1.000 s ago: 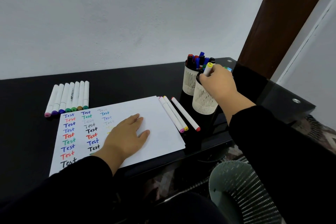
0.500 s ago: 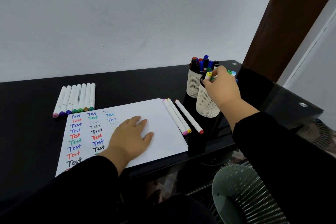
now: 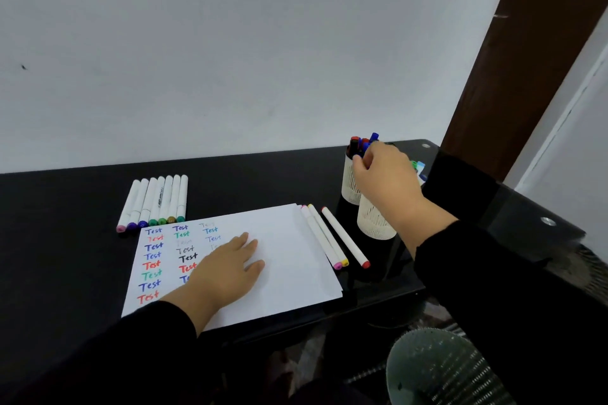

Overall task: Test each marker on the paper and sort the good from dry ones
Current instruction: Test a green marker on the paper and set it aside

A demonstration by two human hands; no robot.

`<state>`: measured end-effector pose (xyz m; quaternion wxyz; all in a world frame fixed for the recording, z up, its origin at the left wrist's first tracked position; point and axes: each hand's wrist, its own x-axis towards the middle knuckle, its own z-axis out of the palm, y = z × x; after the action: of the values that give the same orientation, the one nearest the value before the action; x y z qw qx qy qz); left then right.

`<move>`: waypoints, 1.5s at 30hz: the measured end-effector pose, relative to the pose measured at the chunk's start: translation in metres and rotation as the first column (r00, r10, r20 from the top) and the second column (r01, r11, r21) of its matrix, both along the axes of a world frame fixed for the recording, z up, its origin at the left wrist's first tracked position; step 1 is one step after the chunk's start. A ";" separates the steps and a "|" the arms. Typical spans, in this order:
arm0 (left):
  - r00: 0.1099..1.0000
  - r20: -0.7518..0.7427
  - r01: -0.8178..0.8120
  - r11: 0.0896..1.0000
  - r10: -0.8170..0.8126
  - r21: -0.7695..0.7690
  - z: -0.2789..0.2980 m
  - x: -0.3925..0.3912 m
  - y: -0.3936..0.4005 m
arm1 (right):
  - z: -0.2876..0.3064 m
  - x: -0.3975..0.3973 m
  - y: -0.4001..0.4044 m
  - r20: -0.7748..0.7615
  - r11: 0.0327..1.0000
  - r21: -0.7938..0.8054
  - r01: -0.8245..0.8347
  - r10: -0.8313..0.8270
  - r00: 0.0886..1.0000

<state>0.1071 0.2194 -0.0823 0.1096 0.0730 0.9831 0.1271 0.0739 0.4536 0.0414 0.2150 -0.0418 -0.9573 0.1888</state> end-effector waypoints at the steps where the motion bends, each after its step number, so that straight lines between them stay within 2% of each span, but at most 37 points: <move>1: 1.000 0.006 -0.018 1.000 0.018 -0.009 0.002 0.001 -0.005 | 0.001 0.000 -0.006 0.026 1.000 0.019 -0.025 0.024 0.999; 9: 0.977 -0.015 -0.214 0.974 0.213 -0.079 0.008 0.008 -0.057 | -0.017 -0.016 -0.065 0.072 0.963 0.086 -0.254 0.249 0.966; 12: 0.971 -0.004 -0.239 0.967 0.239 -0.093 0.010 0.008 -0.080 | -0.031 -0.028 -0.092 0.110 0.938 0.090 -0.335 0.325 0.939; 19: 0.962 -0.054 -0.268 0.963 0.269 0.023 -0.004 0.009 -0.114 | -0.069 -0.060 -0.158 0.244 0.877 0.082 -0.474 0.443 0.863; 22: 0.952 -0.079 -0.289 0.954 0.296 0.084 -0.011 0.008 -0.116 | -0.083 -0.076 -0.186 0.288 0.861 0.018 -0.508 0.482 0.828; 30: 0.951 -0.139 -0.261 0.957 0.278 0.124 -0.018 0.006 -0.121 | -0.104 -0.131 -0.246 0.428 0.873 -0.178 -0.454 0.484 0.763; 45: 0.943 -0.205 -0.237 0.961 0.263 0.143 -0.021 0.008 -0.124 | -0.103 -0.161 -0.286 0.560 0.914 -0.132 -0.383 0.387 0.733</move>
<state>0.1148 0.0951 -0.1029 -0.0222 -0.0328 0.9814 0.1881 -0.0870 0.1677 -0.0619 -0.1277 0.1013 -0.9638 0.2111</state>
